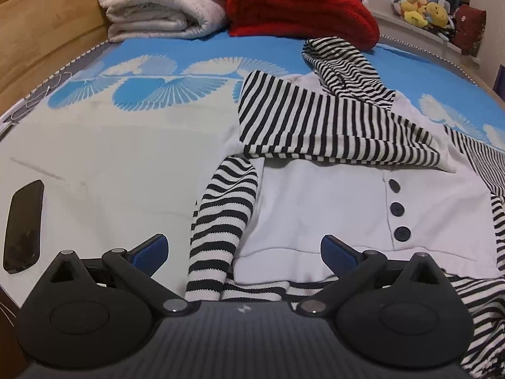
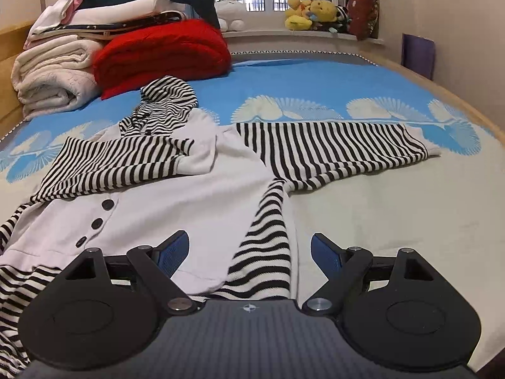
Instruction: Fold small clothes
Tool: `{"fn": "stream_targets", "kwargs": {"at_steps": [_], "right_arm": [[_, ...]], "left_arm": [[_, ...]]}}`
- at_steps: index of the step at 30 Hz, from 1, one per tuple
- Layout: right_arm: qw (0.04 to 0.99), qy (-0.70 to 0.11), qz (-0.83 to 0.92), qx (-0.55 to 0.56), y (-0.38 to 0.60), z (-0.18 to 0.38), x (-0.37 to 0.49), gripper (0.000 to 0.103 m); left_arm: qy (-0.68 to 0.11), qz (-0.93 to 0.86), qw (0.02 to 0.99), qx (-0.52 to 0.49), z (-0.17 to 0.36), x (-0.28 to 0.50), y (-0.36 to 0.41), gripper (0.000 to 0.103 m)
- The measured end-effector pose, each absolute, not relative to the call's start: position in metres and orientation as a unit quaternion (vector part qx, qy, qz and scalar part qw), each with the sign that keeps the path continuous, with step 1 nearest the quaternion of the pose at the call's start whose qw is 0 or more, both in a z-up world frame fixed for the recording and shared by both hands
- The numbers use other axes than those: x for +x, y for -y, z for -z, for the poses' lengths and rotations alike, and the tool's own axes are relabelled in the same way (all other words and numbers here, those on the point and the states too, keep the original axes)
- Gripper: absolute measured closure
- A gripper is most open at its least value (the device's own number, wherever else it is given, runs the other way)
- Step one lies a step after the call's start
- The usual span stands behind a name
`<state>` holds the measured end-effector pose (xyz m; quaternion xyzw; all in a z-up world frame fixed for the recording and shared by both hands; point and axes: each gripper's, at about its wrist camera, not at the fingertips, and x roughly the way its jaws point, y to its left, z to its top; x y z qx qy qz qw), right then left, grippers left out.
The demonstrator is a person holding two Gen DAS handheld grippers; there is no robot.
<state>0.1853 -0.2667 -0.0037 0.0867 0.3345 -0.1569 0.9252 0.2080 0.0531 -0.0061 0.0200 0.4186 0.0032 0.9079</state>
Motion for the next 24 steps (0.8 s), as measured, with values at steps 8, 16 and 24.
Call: {"fn": "stream_targets", "kwargs": {"at_steps": [8, 16, 24], "right_arm": [[0.922, -0.336, 0.172, 0.087, 0.283, 0.010, 0.192, 0.018], [0.908, -0.361, 0.174, 0.120, 0.304, 0.018, 0.206, 0.018], [0.906, -0.364, 0.193, 0.101, 0.317, 0.020, 0.221, 0.018]], "left_arm": [[-0.428, -0.018, 0.903, 0.026, 0.016, 0.228, -0.052, 0.000], [-0.424, -0.025, 0.904, 0.053, 0.018, 0.240, -0.041, 0.000], [-0.411, -0.010, 0.908, 0.081, 0.010, 0.258, -0.015, 0.000]]}}
